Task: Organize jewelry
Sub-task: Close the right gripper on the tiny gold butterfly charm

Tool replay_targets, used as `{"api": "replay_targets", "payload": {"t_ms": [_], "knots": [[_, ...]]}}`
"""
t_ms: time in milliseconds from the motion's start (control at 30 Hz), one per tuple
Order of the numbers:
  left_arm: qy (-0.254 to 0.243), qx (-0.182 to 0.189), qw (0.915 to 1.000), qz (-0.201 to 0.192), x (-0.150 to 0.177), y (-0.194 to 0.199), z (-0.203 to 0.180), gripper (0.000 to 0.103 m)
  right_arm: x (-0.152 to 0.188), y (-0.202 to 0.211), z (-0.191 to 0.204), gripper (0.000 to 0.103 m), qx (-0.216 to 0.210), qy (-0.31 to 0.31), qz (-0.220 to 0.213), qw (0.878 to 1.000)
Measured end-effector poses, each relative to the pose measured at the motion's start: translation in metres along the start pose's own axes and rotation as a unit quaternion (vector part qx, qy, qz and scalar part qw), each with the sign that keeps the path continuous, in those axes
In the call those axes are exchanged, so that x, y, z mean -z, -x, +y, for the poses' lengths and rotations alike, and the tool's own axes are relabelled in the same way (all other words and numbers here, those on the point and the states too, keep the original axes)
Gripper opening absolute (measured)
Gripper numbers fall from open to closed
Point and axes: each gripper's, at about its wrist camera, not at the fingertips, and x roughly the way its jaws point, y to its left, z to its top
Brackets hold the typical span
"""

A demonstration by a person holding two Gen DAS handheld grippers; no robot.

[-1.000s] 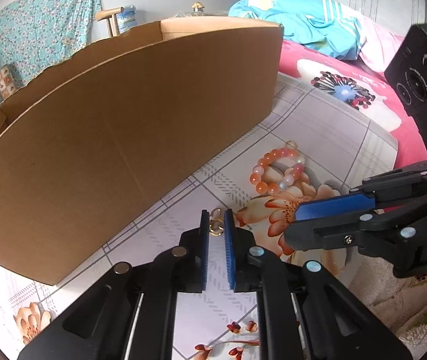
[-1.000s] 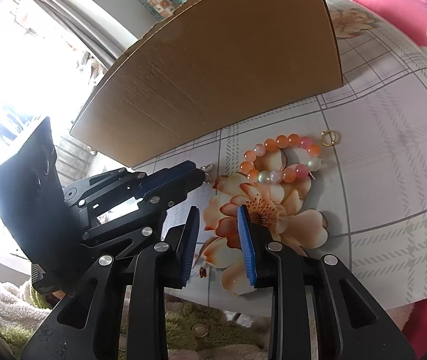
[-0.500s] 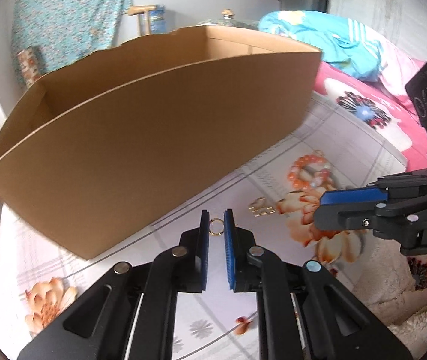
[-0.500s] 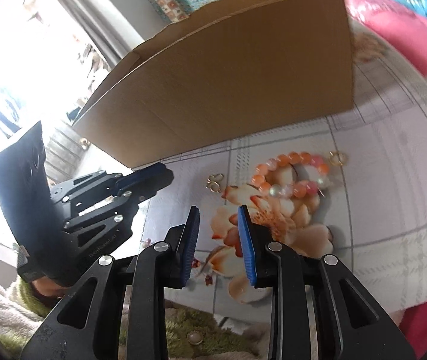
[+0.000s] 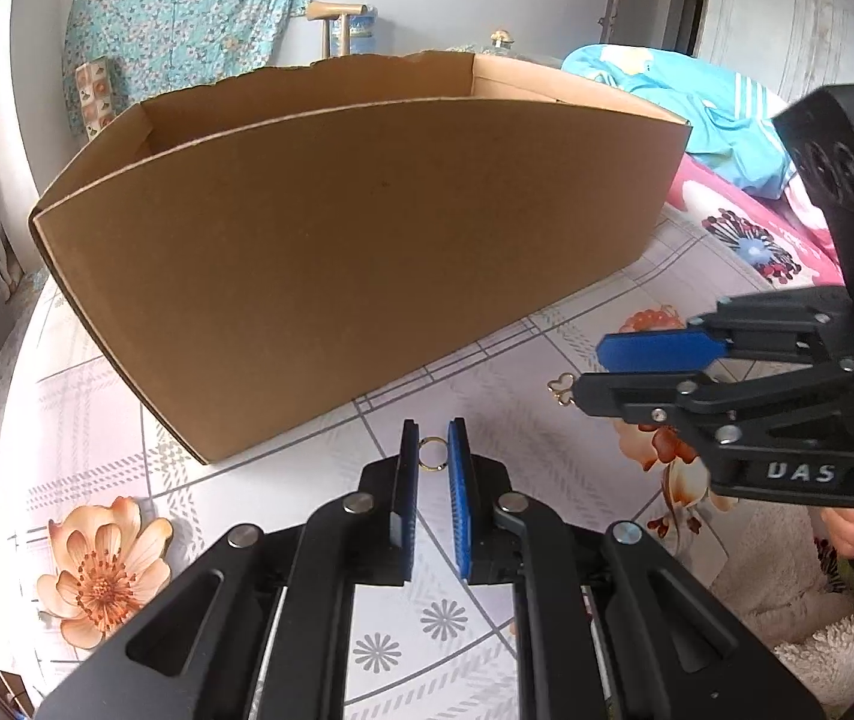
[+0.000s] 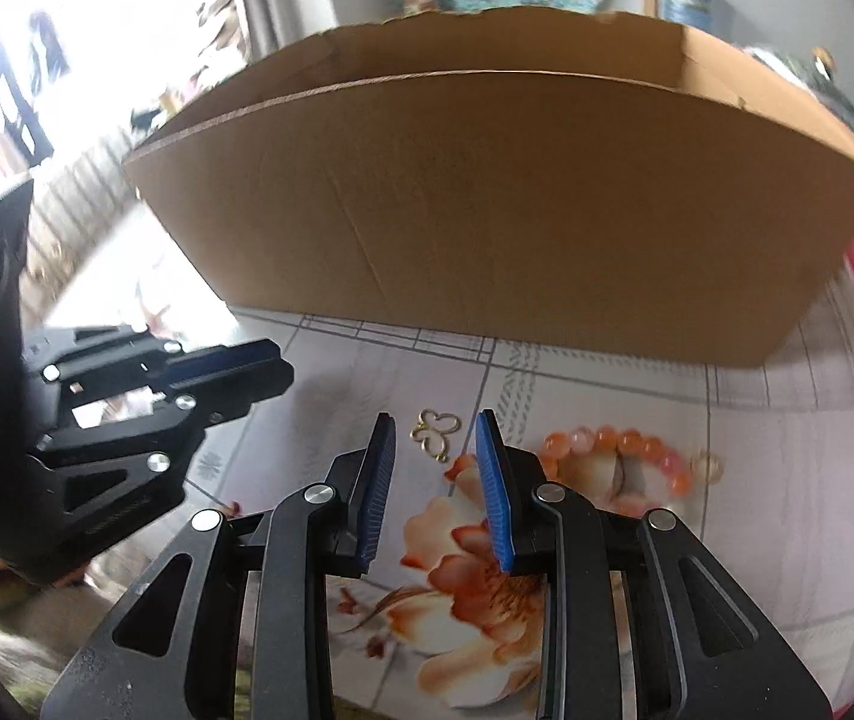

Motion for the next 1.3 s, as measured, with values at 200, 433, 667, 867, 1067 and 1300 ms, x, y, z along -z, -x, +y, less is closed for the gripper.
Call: {"api": "replay_targets", "payload": {"t_ms": [200, 433, 667, 867, 1067, 1300], "knots": [[0.008, 0.008, 0.9999, -0.003, 0.004, 0.001, 0.004, 0.009, -0.007, -0.010, 0.006, 0.028, -0.005, 0.066, 0.012, 0.998], [0.011, 0.012, 0.9999, -0.005, 0.004, 0.001, 0.006, 0.009, -0.013, -0.021, 0.009, 0.027, -0.004, 0.126, 0.032, 0.991], [0.009, 0.015, 0.9998, -0.006, 0.005, 0.000, 0.005, 0.009, -0.017, -0.025, 0.025, 0.017, -0.006, 0.137, 0.045, 0.990], [0.013, 0.019, 0.9997, -0.006, 0.004, -0.001, 0.006, 0.009, -0.016, -0.018, 0.029, 0.014, -0.001, 0.117, 0.045, 0.992], [0.014, 0.020, 0.9997, -0.009, 0.005, 0.000, 0.008, 0.009, -0.020, -0.019, 0.026, 0.002, -0.004, 0.096, 0.043, 0.994], [0.017, 0.024, 0.9995, -0.009, 0.005, 0.001, 0.013, 0.009, -0.016, -0.007, 0.011, 0.002, -0.009, 0.072, 0.047, 0.996]]}}
